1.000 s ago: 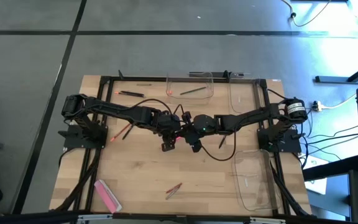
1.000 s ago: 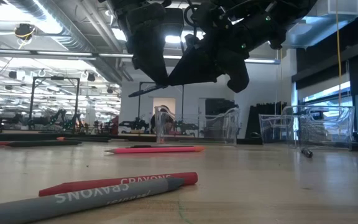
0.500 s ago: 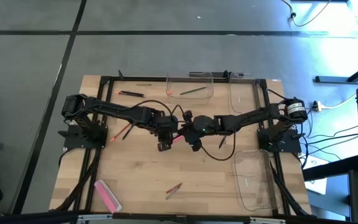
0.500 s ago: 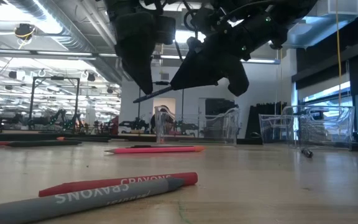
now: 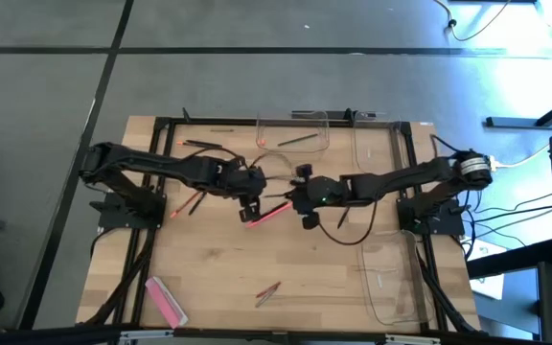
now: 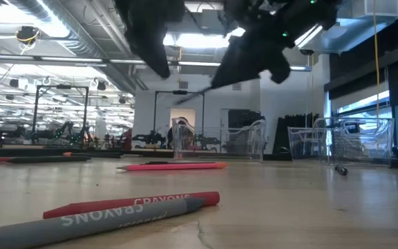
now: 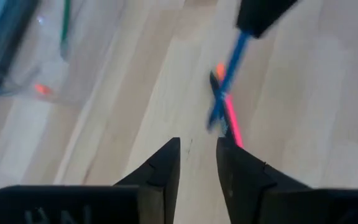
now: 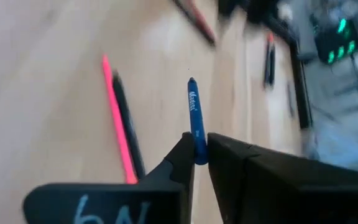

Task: Sort crayons/erasers/pens/pencils in bins
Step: Put the blue crayon into the top right transparent bin

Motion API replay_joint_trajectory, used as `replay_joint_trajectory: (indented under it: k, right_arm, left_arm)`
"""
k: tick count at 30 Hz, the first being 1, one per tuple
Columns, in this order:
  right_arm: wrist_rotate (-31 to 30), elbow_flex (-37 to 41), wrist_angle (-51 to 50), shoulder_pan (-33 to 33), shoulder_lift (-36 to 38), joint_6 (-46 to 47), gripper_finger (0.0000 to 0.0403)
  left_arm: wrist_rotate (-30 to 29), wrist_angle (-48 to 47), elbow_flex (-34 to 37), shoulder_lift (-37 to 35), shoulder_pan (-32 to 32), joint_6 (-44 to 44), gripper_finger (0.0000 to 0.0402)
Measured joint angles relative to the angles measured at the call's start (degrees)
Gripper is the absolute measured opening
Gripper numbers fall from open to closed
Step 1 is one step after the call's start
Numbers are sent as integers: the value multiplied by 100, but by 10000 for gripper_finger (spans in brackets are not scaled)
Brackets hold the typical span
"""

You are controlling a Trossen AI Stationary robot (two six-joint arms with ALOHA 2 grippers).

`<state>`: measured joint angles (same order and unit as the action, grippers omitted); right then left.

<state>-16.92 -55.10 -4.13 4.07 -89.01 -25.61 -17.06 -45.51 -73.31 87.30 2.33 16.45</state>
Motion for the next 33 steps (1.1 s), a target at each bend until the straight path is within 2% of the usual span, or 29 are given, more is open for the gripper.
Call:
replay_joint_trajectory:
  k: [3,9,15,17,20,27,33]
  right_arm:
    - [-199,6,-476,8,431,51,38]
    - [-726,4,-1485,27,1282,427,38]
    - [-2298,-1,-2543,12,2118,1288,39]
    - [-2891,-1,-3011,-21,2368,1928,39]
    - [-3418,-1,-3761,-102,2642,3055,40]
    - [-3717,97,-5425,-443,2788,5521,40]
    - [-3590,509,-5564,-982,2782,6366,40]
  left_arm:
    - [-95,-7,-7,-58,0,-4,96]
    - [-700,-18,-3,-84,-4,-4,96]
    - [-787,147,-3,-82,-4,-6,96]
    - [-787,230,-3,-82,10,-6,96]
    - [-787,328,-3,-80,23,-6,96]
    - [-806,791,-3,-78,121,-135,96]
    - [-817,1417,-3,-78,235,-354,96]
